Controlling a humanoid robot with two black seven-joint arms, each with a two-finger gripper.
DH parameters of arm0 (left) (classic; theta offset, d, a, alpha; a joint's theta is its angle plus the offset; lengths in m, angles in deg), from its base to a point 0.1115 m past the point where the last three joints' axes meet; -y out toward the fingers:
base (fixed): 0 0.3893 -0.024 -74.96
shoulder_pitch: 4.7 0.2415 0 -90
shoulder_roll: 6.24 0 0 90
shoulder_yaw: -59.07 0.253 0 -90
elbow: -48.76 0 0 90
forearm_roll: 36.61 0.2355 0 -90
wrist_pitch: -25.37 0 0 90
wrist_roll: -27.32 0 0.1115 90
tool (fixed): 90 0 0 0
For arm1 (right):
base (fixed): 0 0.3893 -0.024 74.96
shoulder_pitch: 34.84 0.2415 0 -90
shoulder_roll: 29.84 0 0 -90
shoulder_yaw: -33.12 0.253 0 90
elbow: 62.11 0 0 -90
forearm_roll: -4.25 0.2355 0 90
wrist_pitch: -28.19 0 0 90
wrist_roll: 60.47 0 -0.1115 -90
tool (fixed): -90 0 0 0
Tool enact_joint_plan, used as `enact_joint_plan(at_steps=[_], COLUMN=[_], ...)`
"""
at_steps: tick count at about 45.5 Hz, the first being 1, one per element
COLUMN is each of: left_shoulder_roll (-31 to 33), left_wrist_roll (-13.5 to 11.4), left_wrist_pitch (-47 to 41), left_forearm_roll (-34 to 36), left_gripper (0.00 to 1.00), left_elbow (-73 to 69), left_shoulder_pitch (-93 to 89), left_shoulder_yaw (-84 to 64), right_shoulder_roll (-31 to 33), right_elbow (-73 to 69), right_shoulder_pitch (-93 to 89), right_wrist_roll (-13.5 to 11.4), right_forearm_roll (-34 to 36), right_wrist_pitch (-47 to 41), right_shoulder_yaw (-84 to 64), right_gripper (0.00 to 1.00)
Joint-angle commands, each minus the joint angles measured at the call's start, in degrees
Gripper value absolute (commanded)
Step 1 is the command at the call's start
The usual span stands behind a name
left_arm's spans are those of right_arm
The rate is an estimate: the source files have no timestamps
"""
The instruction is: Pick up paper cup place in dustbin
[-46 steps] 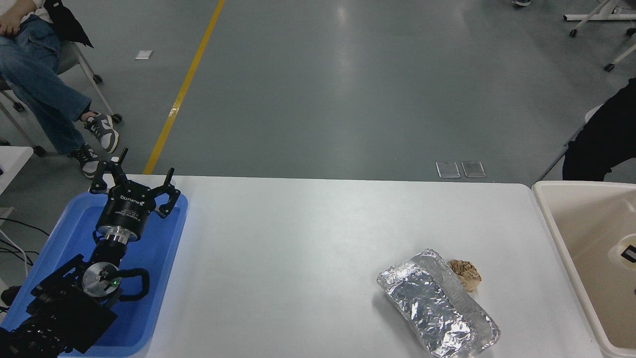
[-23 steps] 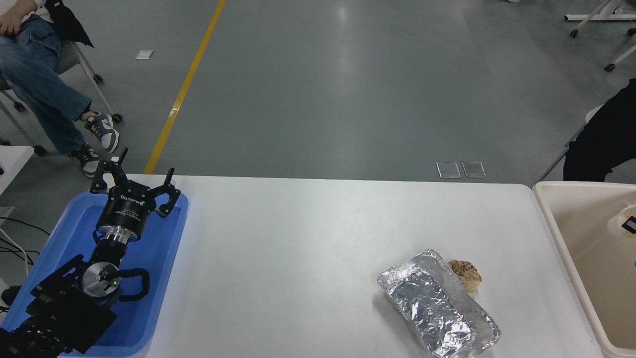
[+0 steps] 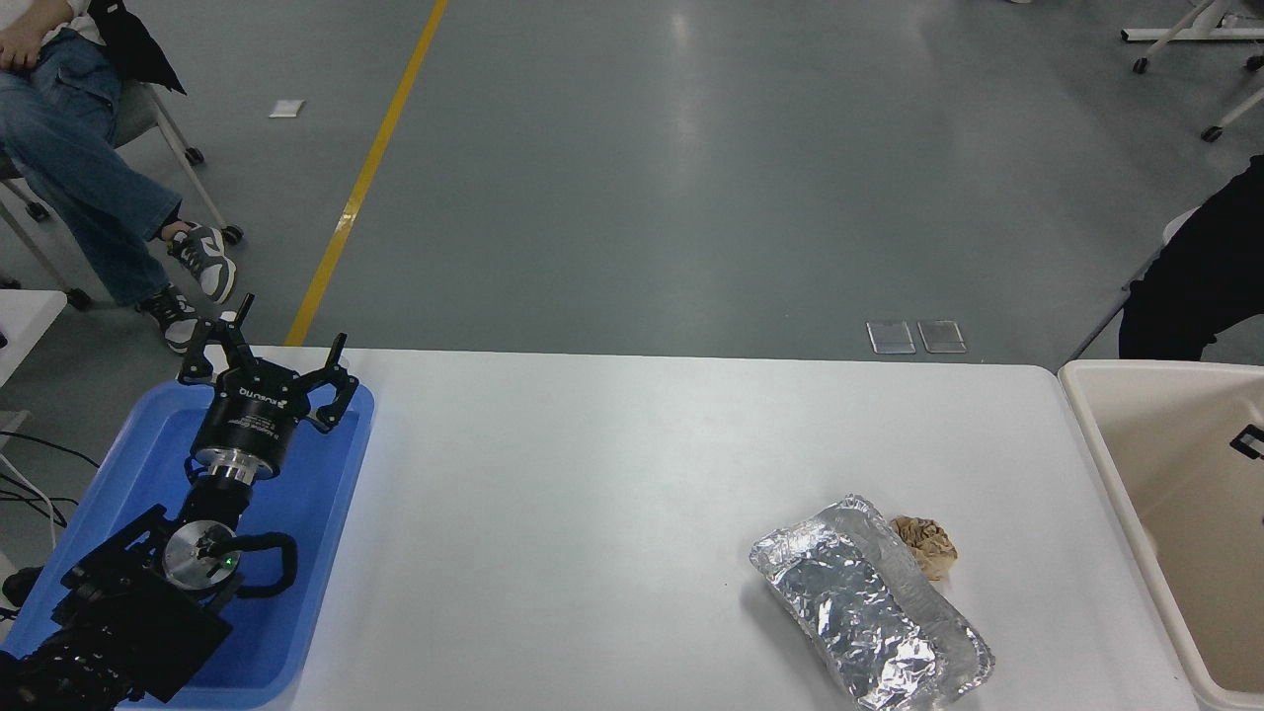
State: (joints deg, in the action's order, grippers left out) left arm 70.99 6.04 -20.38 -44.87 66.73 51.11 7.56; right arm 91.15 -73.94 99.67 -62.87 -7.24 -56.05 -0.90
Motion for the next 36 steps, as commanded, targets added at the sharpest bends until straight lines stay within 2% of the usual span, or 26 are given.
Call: enact_joint_plan(at_steps=[1, 27, 36], left_shoulder_roll=[-0.06, 0.03, -0.06], left_wrist_roll=[0.01, -0.08, 0.01], left_wrist_pitch=[-0.05, 0.04, -0.05], left_forearm_roll=[0.0, 0.0, 0.0], left_gripper=[1.0, 1.0, 1.0], left_elbow=[0.05, -0.04, 0.05], left_shoulder_pitch=[0.0, 0.0, 0.0], left_shoulder_yaw=[0.0, 0.0, 0.0], right_shoulder_roll=[0.03, 0.21, 3.46], right_elbow=[-0.04, -0.13, -3.54], right_shoulder_pitch=[0.31, 1.01, 5.49], right_wrist_roll=[0.02, 0.02, 0.02], right_forearm_roll=[-0.03, 0.06, 0.24], right_wrist_pitch=[0.04, -0.05, -0.22], right_shoulder_yaw=[-0.08, -0.08, -0.17], right_gripper=[1.0, 1.0, 1.0])
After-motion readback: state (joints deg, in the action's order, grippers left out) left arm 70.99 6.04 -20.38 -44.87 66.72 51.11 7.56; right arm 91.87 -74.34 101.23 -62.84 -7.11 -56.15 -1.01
